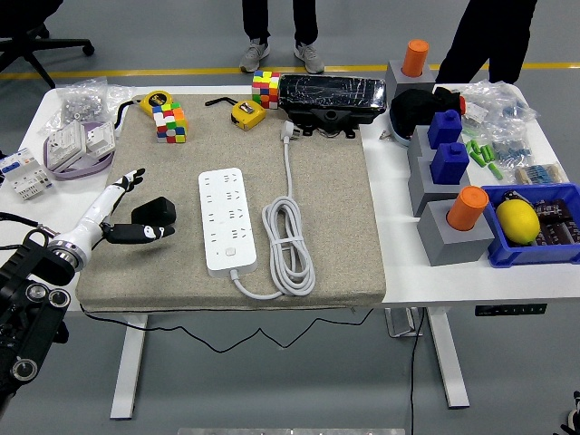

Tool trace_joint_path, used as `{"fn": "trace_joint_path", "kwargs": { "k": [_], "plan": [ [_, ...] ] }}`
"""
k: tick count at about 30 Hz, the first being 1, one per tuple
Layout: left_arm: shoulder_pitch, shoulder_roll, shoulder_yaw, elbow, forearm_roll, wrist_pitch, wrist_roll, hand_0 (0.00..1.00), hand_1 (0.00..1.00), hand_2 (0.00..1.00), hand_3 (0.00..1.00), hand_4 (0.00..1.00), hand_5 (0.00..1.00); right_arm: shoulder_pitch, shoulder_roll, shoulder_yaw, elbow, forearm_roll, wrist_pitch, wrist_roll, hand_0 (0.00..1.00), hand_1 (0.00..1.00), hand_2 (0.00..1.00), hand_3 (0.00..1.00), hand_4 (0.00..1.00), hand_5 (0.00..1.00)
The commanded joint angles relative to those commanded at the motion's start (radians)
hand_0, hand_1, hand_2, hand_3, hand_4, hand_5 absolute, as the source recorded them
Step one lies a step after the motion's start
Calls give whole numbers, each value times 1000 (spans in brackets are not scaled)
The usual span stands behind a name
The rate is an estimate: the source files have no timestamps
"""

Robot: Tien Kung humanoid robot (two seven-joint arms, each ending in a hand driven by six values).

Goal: Pick up the plug,place it near the board,insert it into the board,press the button

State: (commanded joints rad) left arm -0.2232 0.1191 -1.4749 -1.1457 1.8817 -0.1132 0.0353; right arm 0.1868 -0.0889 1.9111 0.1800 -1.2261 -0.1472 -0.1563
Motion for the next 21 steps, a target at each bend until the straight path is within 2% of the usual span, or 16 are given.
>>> {"fn": "trace_joint_path", "kwargs": {
  "k": [14, 15, 20, 21],
  "plan": [
    [-49, -9, 39, 76, 53, 50, -6, 998, 998, 998, 998, 998, 113, -1, 0, 0, 0, 4, 1, 1, 785, 722, 720, 754, 998, 914],
    [-52, -9, 41, 82, 58, 56, -6, 979, 954, 864, 869, 998, 70, 0, 0, 0, 0, 4, 1, 1, 783, 722, 720, 753, 998, 915],
    [-62, -17, 46, 107, 89, 81, -9, 979, 954, 864, 869, 998, 70, 1, -1, 1, 0, 4, 0, 1, 783, 722, 720, 753, 998, 915],
    [-65, -19, 48, 116, 105, 89, -7, 871, 851, 765, 777, 998, 94, 1, -1, 1, 0, 4, 0, 1, 784, 721, 720, 754, 998, 917]
  ]
}}
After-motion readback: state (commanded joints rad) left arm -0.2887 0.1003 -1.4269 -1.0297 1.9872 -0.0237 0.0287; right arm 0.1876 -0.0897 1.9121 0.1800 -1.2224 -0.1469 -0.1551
